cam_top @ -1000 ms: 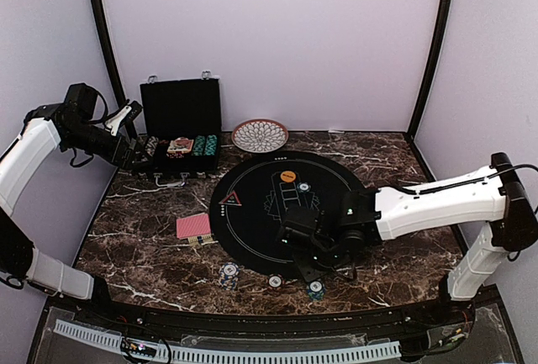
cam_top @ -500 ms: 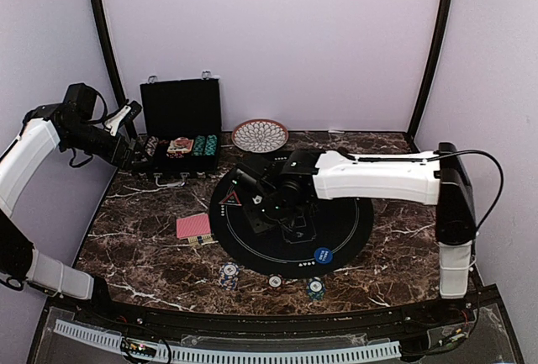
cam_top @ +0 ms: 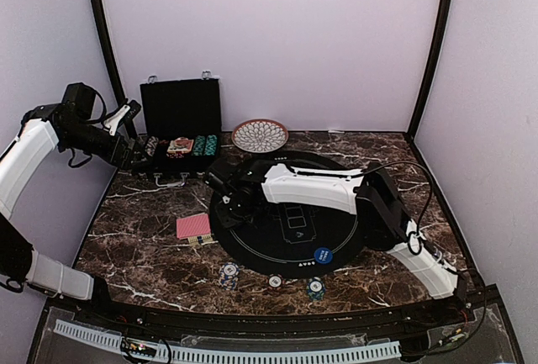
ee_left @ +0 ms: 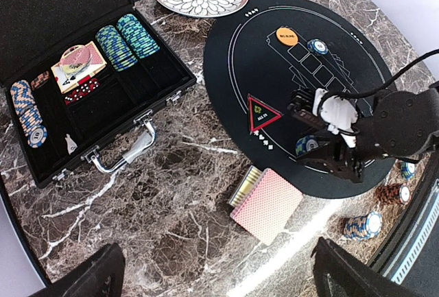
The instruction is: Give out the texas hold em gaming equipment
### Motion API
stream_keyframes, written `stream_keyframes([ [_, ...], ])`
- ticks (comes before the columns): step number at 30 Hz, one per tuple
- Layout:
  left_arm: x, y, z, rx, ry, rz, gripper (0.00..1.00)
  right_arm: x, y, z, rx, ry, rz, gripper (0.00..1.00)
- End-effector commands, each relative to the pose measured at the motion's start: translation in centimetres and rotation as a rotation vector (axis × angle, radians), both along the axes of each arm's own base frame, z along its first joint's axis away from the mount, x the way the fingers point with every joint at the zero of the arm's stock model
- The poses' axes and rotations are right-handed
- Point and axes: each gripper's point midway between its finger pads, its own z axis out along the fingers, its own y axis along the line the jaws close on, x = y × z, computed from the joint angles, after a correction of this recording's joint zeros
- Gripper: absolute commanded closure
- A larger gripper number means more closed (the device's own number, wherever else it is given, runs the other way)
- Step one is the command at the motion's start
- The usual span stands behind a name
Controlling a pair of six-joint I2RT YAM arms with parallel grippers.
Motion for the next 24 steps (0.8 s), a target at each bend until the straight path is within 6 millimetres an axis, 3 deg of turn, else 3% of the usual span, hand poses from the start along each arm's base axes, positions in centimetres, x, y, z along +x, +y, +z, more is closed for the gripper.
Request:
stream_keyframes([
  [1, -1.0, -0.5, 0.9, -0.017, -0.018, -0.021, 0.01, 2.3, 1.5, 1.7, 0.096, -0.036, -0.005, 0.78],
  [7, -0.8, -0.5, 0.9, -0.02, -0.02, -0.022, 0.01, 3.6, 1.2, 0.0, 0.111, -0.01, -0.025, 0.78],
  [17, -0.6, -0.4, 0.5, -0.013, -0.016, -0.018, 0.01, 3.1, 1.3, -2.0, 0.112, 0.032, -0.021, 0.75],
  [19, -0.6, -0.4, 0.5, -0.012, -0.015, -0.017, 0.01, 3.1, 1.3, -2.2, 0.109, 0.036, -0.023, 0.69],
  [24, -0.7, -0.4, 0.6, -0.015, -0.017, -0.017, 0.01, 3.2, 1.2, -2.2, 0.103, 0.03, -0.027, 0.4],
])
